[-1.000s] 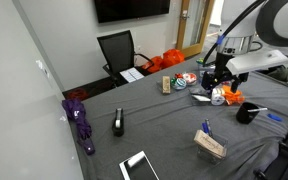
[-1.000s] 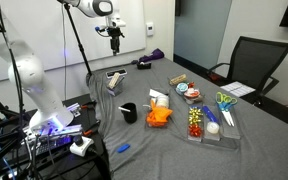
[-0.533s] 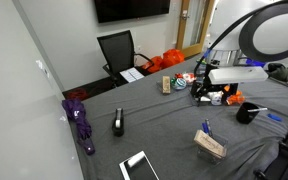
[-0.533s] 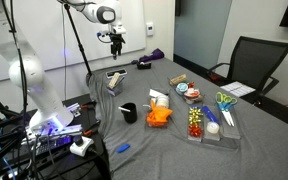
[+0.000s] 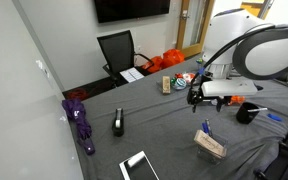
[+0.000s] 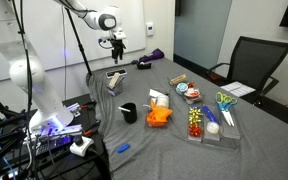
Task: Remove the wooden object from the clear bowl and place it on the table upright
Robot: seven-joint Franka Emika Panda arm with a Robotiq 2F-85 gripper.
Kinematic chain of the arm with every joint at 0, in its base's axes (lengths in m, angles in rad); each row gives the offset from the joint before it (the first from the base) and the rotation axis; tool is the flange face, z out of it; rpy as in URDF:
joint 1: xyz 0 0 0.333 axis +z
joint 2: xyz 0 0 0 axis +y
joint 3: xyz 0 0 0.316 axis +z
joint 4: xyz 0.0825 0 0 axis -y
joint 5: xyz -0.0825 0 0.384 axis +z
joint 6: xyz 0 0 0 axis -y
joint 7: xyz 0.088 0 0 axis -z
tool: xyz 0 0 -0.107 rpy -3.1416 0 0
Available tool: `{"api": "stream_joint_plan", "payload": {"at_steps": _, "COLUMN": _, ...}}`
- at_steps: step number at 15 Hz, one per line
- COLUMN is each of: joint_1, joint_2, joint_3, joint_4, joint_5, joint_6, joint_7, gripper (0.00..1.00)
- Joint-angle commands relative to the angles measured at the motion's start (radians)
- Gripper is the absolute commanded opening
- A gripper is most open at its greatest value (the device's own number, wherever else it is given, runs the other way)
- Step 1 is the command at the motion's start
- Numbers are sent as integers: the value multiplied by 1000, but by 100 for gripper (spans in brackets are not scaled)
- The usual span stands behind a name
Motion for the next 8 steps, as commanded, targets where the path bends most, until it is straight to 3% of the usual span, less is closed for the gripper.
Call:
{"api": "stream_joint_plan", "payload": {"at_steps": 1, "joint_1": 12, "joint_2": 2, "joint_3": -10, "joint_4": -2, "joint_5": -6, "joint_6": -2, "joint_7": 4, "gripper": 100}}
{"api": "stream_joint_plan", "payload": {"at_steps": 4, "joint_1": 13, "joint_2": 5, "joint_3": -10, "joint_4": -2, "joint_5": -11, "joint_6": -2, "joint_7": 5, "gripper": 100}}
{"api": "stream_joint_plan", "payload": {"at_steps": 8, "joint_1": 46, "joint_2": 65, "joint_3": 4, "joint_4": 24, "joint_5": -159, "joint_6": -25, "joint_7": 239, "gripper": 100}}
